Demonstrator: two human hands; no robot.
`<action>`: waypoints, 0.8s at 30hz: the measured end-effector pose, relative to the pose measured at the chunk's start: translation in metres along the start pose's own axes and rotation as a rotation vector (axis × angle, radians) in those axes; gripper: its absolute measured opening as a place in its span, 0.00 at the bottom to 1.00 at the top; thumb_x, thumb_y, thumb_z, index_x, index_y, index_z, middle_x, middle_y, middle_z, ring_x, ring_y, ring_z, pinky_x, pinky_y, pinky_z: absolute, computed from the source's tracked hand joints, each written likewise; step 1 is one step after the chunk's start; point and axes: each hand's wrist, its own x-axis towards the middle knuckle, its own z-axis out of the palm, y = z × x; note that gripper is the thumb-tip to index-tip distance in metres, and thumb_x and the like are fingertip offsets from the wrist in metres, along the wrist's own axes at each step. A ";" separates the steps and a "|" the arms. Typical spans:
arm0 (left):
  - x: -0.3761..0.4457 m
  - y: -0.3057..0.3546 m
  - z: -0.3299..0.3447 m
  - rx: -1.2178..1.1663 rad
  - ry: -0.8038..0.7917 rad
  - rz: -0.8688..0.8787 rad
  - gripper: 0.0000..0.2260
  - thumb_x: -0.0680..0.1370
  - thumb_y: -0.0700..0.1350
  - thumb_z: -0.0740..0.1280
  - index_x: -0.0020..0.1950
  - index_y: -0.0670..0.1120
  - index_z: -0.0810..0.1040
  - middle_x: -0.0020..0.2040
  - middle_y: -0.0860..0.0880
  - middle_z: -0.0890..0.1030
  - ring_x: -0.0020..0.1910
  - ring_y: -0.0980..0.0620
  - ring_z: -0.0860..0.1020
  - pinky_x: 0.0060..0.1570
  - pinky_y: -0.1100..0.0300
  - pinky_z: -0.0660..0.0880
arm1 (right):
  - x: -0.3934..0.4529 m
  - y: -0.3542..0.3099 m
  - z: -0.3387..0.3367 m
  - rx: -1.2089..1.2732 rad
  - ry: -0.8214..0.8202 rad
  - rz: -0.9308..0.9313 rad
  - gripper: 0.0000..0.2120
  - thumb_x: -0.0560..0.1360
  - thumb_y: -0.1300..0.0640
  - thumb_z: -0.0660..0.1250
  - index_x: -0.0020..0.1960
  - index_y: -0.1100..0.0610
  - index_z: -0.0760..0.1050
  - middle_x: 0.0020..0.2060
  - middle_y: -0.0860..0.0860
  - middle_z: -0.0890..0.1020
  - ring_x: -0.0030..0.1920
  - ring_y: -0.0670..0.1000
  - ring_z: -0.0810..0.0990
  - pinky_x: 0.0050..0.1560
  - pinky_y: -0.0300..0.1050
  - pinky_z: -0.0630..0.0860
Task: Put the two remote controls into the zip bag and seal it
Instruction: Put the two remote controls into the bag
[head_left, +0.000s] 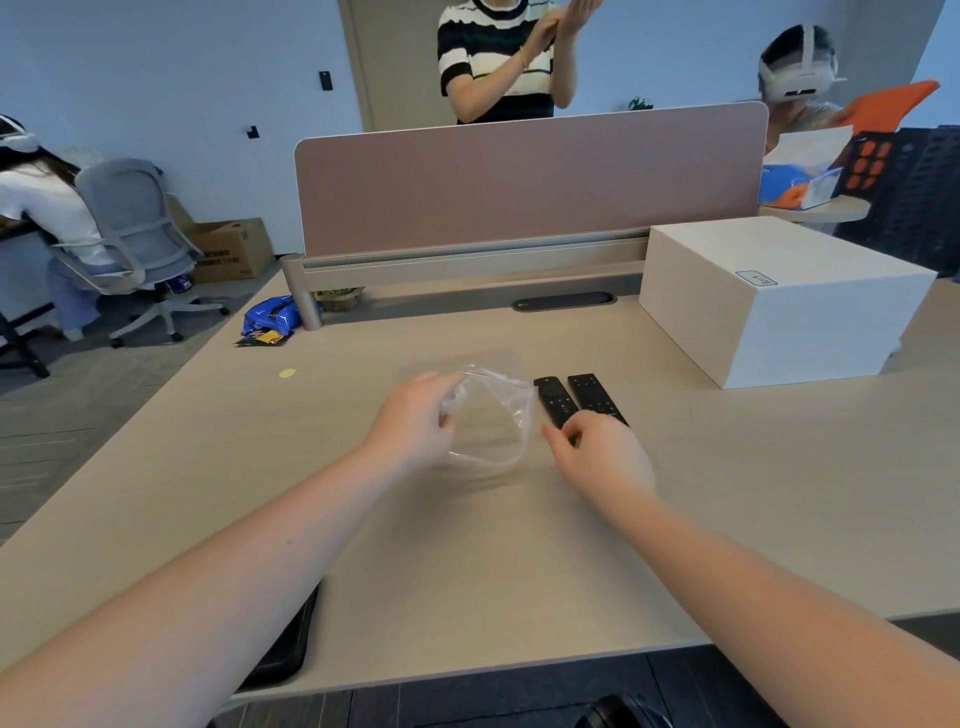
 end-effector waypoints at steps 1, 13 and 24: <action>0.000 -0.001 0.003 0.019 -0.015 0.038 0.23 0.74 0.34 0.62 0.68 0.46 0.71 0.57 0.44 0.78 0.55 0.42 0.76 0.50 0.56 0.72 | 0.000 0.002 -0.003 -0.094 0.041 -0.030 0.13 0.77 0.47 0.61 0.49 0.56 0.76 0.43 0.52 0.78 0.45 0.55 0.78 0.39 0.43 0.71; -0.006 -0.009 0.010 0.178 -0.140 0.134 0.14 0.75 0.34 0.59 0.57 0.43 0.78 0.53 0.43 0.82 0.52 0.38 0.75 0.50 0.45 0.75 | 0.010 0.009 0.005 -0.413 -0.060 -0.055 0.11 0.77 0.50 0.62 0.53 0.56 0.70 0.50 0.56 0.80 0.52 0.58 0.77 0.38 0.45 0.68; -0.012 0.003 0.003 0.063 -0.021 -0.066 0.10 0.77 0.41 0.63 0.56 0.44 0.67 0.48 0.46 0.84 0.47 0.39 0.79 0.44 0.49 0.75 | 0.018 0.008 -0.015 0.042 0.138 0.089 0.08 0.73 0.60 0.61 0.47 0.63 0.75 0.36 0.56 0.78 0.38 0.58 0.75 0.34 0.43 0.68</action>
